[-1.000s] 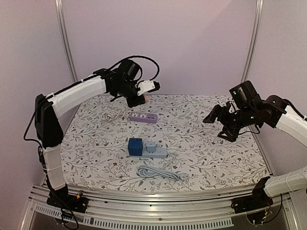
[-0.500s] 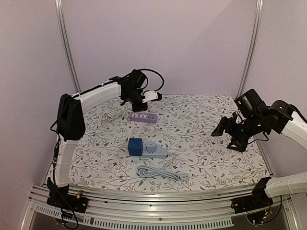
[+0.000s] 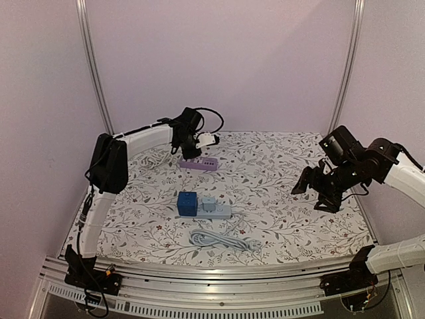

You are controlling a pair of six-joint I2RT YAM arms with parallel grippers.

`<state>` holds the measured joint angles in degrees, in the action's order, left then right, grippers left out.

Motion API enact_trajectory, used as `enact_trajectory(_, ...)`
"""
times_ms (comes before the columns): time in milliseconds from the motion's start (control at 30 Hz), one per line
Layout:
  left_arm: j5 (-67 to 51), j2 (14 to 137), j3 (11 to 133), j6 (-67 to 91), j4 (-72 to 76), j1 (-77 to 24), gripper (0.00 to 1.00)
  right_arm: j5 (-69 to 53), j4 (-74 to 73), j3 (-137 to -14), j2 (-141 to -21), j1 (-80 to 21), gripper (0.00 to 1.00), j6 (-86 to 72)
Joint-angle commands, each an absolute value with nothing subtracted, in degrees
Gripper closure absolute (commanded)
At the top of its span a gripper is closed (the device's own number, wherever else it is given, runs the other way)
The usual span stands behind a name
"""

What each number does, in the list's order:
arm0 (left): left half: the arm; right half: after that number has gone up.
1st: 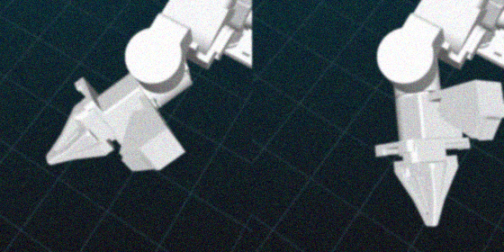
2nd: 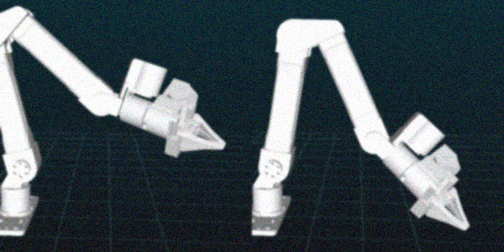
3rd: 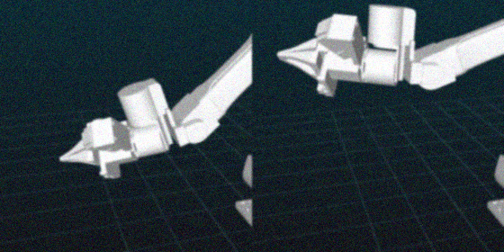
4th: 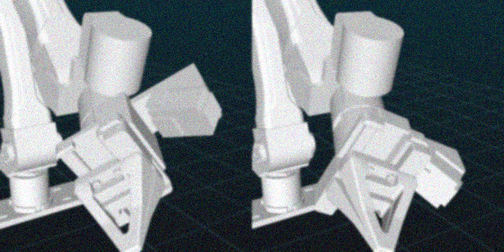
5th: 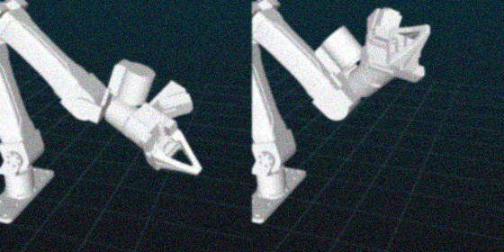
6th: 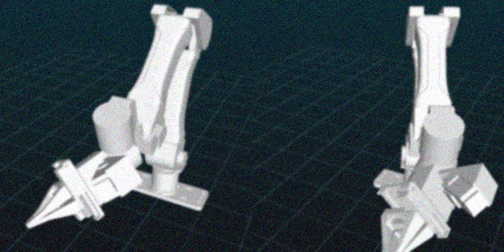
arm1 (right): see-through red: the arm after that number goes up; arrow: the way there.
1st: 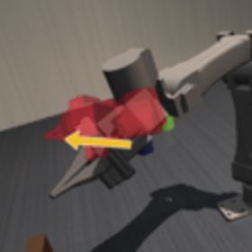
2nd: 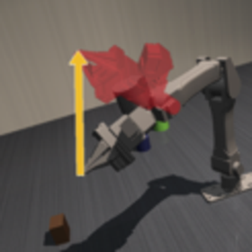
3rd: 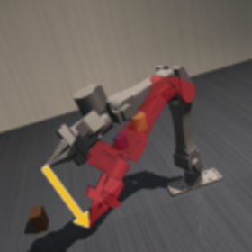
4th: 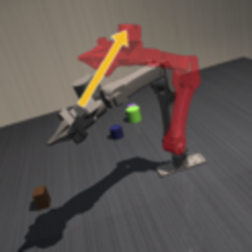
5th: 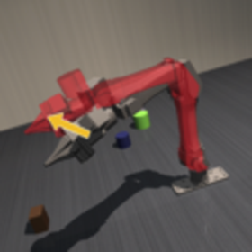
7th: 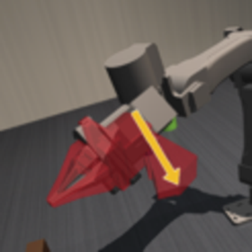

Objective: Insert the plug

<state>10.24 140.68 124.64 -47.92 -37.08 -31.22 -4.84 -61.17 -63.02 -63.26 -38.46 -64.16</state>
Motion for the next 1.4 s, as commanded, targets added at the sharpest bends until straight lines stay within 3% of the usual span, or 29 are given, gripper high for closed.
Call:
enact_trajectory(0, 15.4, 142.7, 126.5, -48.4, -31.5, -29.7, 1.00, -4.2, -62.4, -64.5, -64.8, -38.2, 0.13, -62.0)
enact_trajectory(733, 15.1, 146.0, 122.5, -50.1, -28.3, -28.0, 1.00, -6.4, -64.8, -76.5, -80.2, -38.1, 0.14, -51.9)
enact_trajectory(1033, 17.8, 139.1, 114.9, -52.6, -32.8, -29.1, 1.00, -7.1, -63.7, -76.0, -79.9, -38.1, 0.15, -52.4)
enact_trajectory(1367, 19.0, 126.5, 98.4, -44.6, -36.5, -32.5, 1.00, -7.4, -59.0, -71.1, -74.9, -38.2, 0.15, -55.8)
